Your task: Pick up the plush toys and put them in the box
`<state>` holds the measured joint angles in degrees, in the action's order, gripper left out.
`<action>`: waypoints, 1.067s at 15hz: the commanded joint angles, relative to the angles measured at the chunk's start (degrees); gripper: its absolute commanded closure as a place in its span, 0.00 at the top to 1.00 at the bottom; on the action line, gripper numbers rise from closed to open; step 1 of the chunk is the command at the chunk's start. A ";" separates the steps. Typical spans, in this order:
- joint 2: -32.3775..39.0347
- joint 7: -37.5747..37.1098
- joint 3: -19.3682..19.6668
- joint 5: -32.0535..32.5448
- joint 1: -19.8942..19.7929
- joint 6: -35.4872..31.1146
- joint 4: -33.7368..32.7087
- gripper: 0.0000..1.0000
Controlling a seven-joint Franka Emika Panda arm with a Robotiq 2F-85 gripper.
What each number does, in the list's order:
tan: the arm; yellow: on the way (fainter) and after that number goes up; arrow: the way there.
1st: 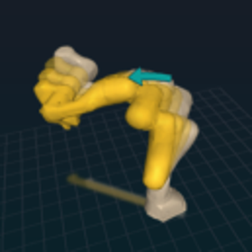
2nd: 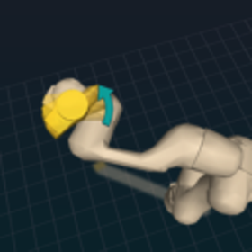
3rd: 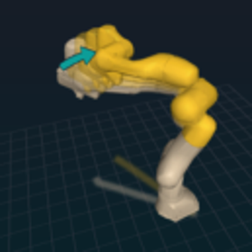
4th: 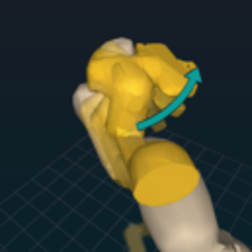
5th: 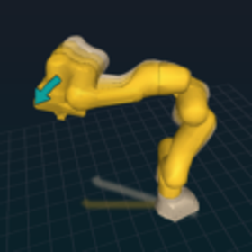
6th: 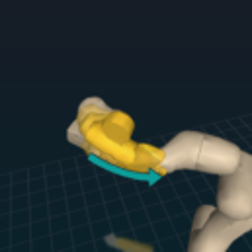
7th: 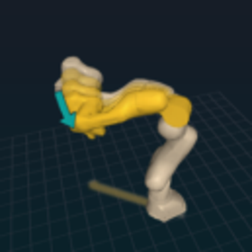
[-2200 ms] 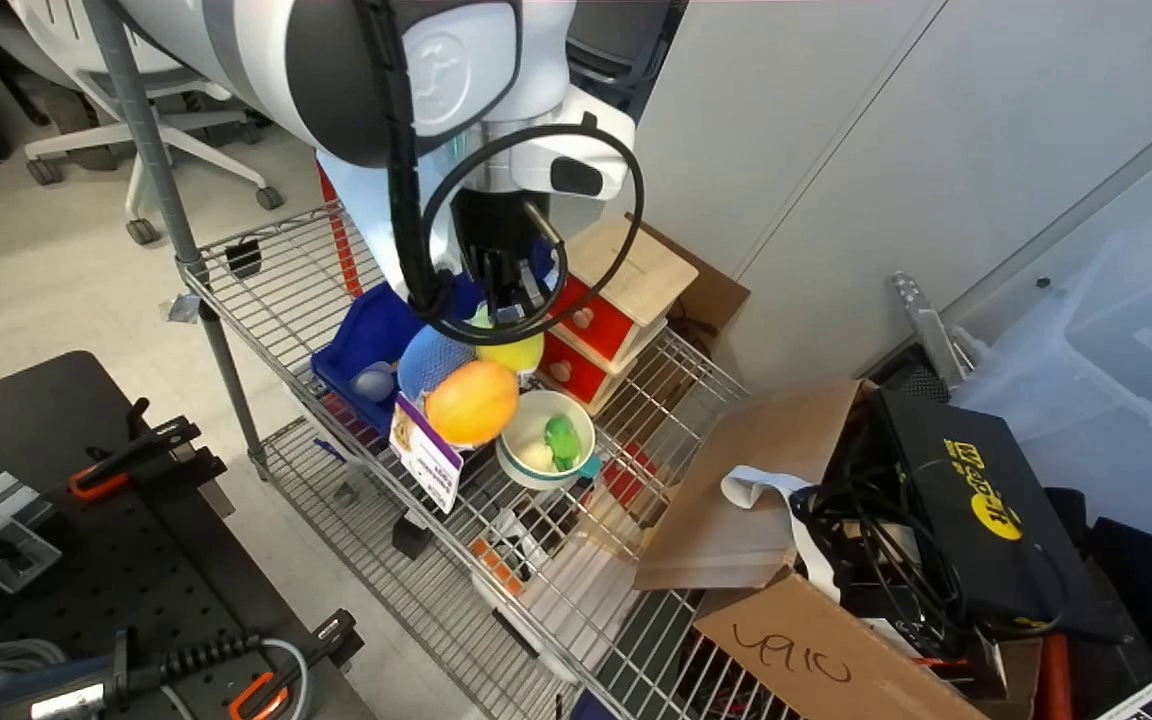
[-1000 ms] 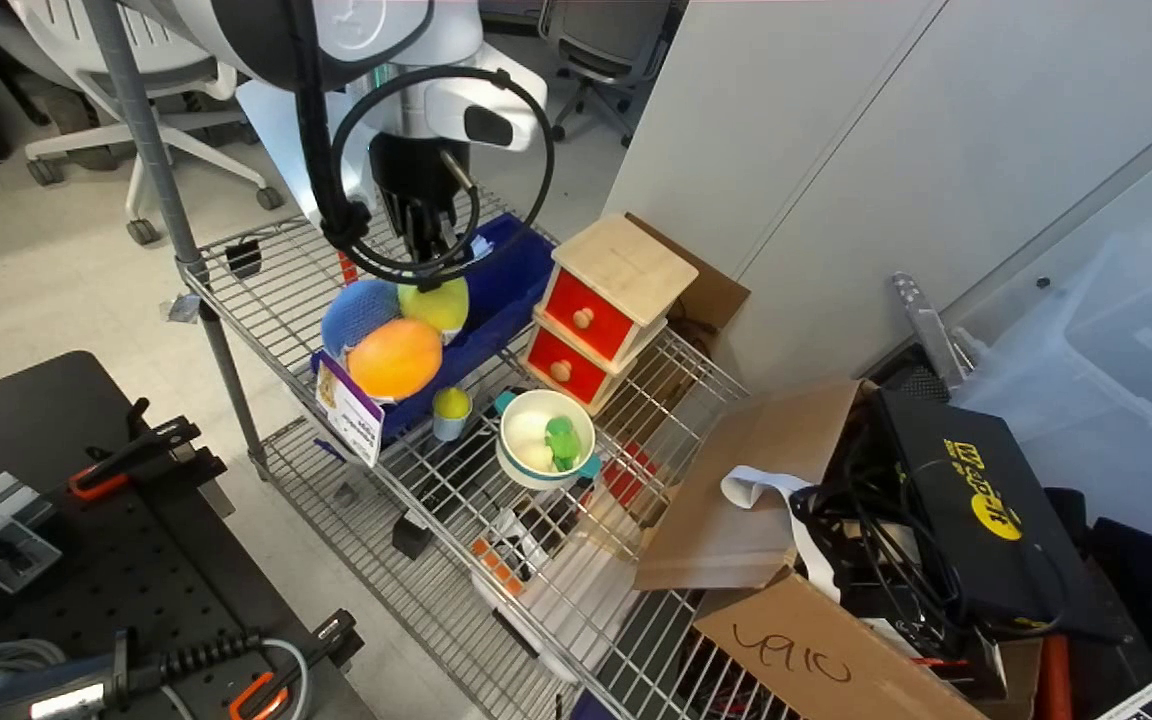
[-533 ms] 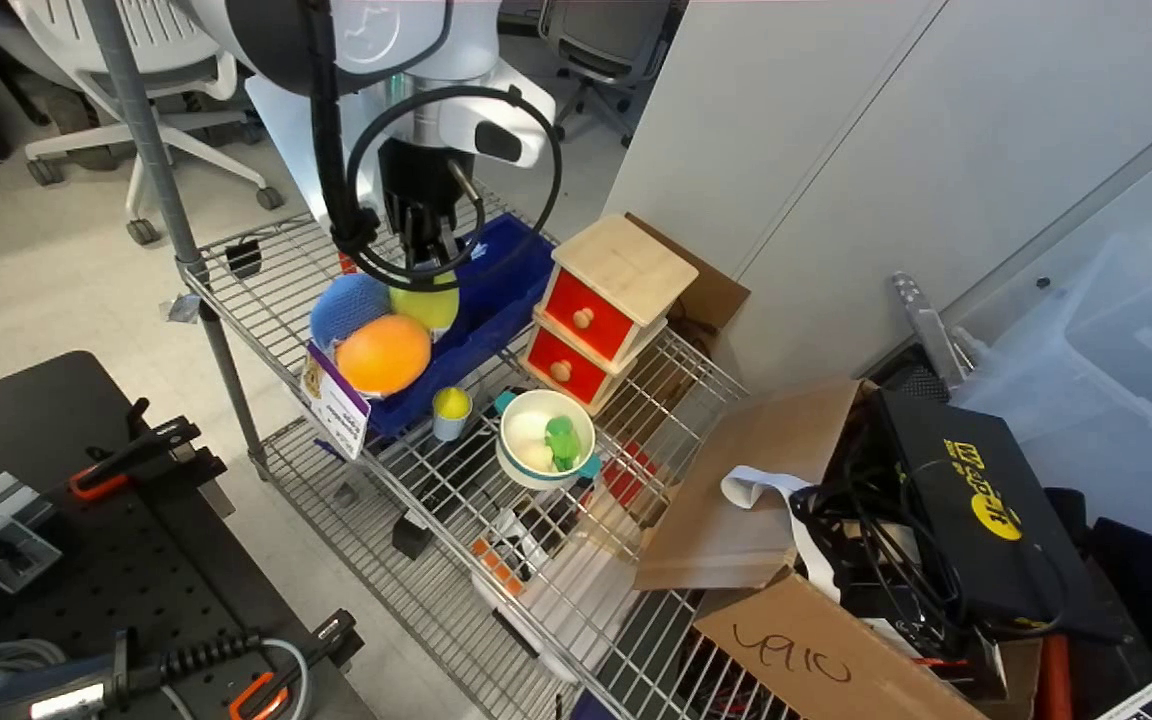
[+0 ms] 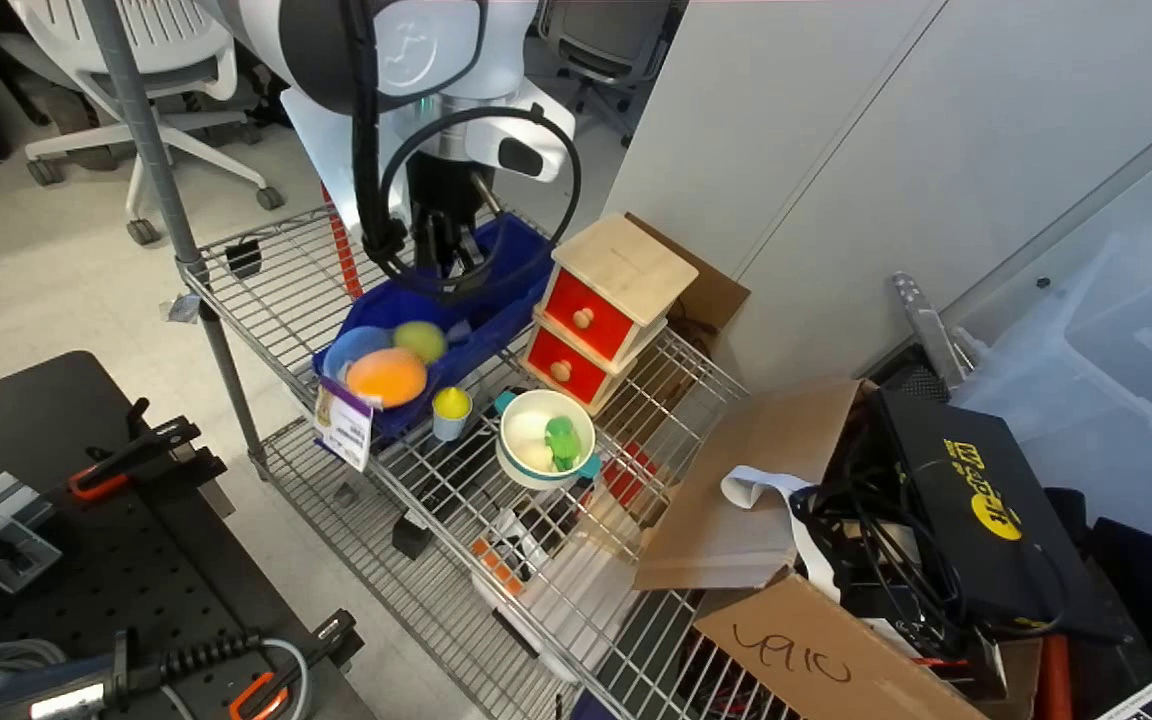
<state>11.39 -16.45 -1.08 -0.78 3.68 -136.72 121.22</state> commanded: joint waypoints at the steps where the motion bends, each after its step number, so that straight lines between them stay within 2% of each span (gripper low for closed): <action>1: 0.66 1.63 -0.04 -1.44 -0.49 1.77 -1.80 0.85; 3: 0.49 2.03 -0.01 -1.63 -0.66 1.79 -1.80 0.99; 9: -2.94 0.41 1.30 1.13 -0.82 3.35 0.70 1.00; 16: -10.81 0.84 3.77 6.18 -3.03 3.85 8.00 1.00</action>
<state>5.58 -16.09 2.05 3.36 1.84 -133.73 124.95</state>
